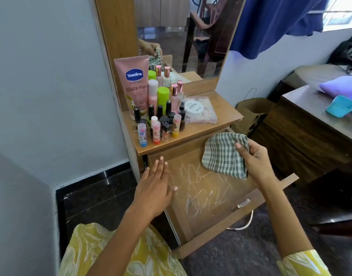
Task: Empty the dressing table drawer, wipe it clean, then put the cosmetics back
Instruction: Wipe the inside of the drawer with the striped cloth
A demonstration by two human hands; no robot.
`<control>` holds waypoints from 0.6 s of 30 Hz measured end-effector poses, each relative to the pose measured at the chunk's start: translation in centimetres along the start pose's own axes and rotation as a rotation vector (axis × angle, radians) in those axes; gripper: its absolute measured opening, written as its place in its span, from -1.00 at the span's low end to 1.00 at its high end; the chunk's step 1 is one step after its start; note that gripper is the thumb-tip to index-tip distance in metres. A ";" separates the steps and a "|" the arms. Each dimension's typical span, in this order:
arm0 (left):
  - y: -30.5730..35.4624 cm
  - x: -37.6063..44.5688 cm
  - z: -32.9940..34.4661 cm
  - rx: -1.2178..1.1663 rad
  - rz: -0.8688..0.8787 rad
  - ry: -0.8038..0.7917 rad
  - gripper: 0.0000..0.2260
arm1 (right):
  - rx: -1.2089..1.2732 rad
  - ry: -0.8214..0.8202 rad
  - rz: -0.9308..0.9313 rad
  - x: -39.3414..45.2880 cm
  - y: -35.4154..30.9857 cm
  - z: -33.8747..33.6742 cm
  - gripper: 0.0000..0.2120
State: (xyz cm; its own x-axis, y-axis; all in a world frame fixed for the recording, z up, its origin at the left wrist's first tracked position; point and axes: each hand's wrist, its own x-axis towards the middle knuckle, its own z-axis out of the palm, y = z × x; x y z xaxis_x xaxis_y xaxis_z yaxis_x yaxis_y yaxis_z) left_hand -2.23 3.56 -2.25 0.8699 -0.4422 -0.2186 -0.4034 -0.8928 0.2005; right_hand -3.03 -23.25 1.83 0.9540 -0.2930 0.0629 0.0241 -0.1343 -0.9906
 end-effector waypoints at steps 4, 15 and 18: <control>-0.5 0.1 0.7 -0.024 0.024 -0.024 -0.36 | -0.176 0.057 -0.060 0.6 -0.3 0.2 -0.82; -1.1 -0.1 1.2 -0.030 0.042 -0.039 -0.31 | -1.172 -0.815 -0.058 -0.3 3.2 5.5 -0.65; -1.5 -0.1 1.2 -0.051 0.061 -0.066 -0.30 | -0.979 -0.845 0.148 0.5 3.5 5.2 -0.48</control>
State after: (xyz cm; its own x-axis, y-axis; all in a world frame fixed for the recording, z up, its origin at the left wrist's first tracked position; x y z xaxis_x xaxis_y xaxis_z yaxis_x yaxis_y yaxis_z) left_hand -2.05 4.87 -3.65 0.8230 -0.5015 -0.2668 -0.4384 -0.8594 0.2631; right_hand -0.92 -18.98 -2.19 0.8291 0.2705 -0.4892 0.0185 -0.8879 -0.4597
